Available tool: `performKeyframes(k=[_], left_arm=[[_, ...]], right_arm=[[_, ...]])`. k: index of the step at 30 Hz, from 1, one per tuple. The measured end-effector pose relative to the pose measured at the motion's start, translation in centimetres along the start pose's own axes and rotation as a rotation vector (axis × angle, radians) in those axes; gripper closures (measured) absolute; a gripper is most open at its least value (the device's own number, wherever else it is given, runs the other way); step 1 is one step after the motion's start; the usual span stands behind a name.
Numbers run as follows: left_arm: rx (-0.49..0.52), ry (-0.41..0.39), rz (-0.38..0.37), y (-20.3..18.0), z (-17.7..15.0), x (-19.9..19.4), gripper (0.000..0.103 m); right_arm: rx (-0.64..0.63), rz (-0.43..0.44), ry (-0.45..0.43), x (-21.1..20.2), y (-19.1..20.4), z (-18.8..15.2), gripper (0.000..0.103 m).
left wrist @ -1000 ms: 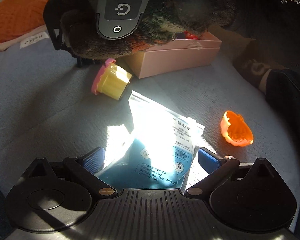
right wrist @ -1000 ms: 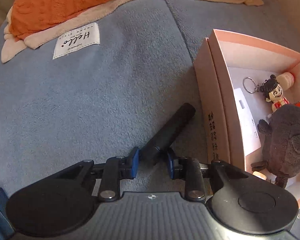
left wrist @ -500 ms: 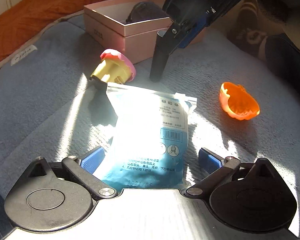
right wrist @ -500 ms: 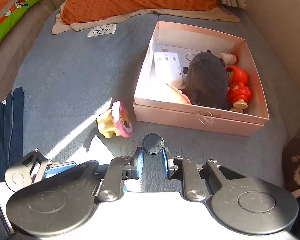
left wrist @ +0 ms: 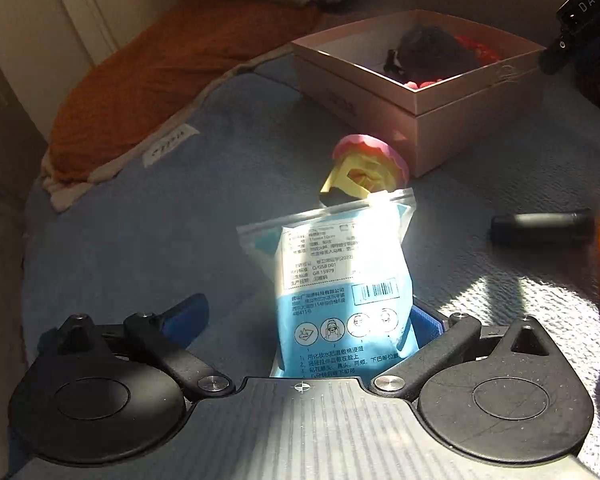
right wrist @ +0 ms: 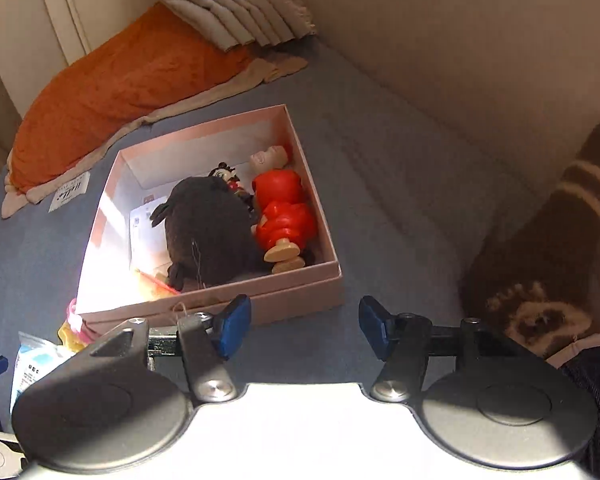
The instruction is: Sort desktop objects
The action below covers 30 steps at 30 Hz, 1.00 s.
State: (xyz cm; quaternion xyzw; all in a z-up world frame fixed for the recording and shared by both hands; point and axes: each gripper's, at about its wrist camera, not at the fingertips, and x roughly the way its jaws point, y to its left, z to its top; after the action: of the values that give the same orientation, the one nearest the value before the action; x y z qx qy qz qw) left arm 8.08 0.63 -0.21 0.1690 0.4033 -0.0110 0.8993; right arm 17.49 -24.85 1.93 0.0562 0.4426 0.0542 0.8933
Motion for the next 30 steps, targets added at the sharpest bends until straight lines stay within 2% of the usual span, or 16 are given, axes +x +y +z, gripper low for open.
performKeyframes(k=[2, 4, 7, 9, 12, 14, 20, 23, 26, 28, 30], left_arm=[[-0.086, 0.001, 0.063, 1.9, 0.3, 0.7, 0.0], [-0.187, 0.001, 0.076, 3.6, 0.3, 1.0, 0.0], [-0.294, -0.034, 0.005, 5.3, 0.2, 0.3, 0.0], [-0.319, -0.08, -0.044, 5.4, 0.3, -0.4, 0.0], [-0.322, -0.11, -0.088, 4.8, 0.5, -0.7, 0.0], [-0.303, -0.099, -0.095, 4.3, 0.5, -0.5, 0.0], [-0.288, -0.088, -0.075, 3.8, 0.2, -0.5, 0.0], [-0.279, -0.098, -0.077, 3.5, 0.1, -0.7, 0.0], [-0.269, -0.104, -0.075, 3.3, 0.0, -0.9, 0.0], [-0.268, -0.107, -0.075, 3.2, 0.0, -1.1, 0.0], [-0.266, -0.107, -0.075, 3.1, -0.1, -1.2, 0.0]], right_arm=[[0.087, 0.01, -0.039, 0.9, -0.8, 0.9, 0.024], [0.135, 0.018, -0.041, 2.2, -1.0, 1.8, 0.024], [0.164, 0.058, 0.006, 3.9, 0.1, 2.2, 0.019], [0.129, 0.022, -0.007, 3.8, 1.5, 2.0, 0.016], [0.075, 0.091, 0.02, 3.6, 3.0, 1.2, 0.016], [0.022, 0.133, 0.025, 3.1, 3.7, 0.5, 0.017], [-0.266, 0.101, -0.051, -1.8, 6.5, -3.5, 0.017], [-0.374, 0.12, 0.005, -4.3, 7.4, -6.3, 0.017], [-0.45, 0.164, 0.1, -6.1, 8.2, -10.3, 0.017], [-0.56, 0.154, 0.106, -7.2, 9.6, -13.7, 0.021], [-0.65, 0.163, 0.101, -7.5, 11.0, -16.1, 0.045]])
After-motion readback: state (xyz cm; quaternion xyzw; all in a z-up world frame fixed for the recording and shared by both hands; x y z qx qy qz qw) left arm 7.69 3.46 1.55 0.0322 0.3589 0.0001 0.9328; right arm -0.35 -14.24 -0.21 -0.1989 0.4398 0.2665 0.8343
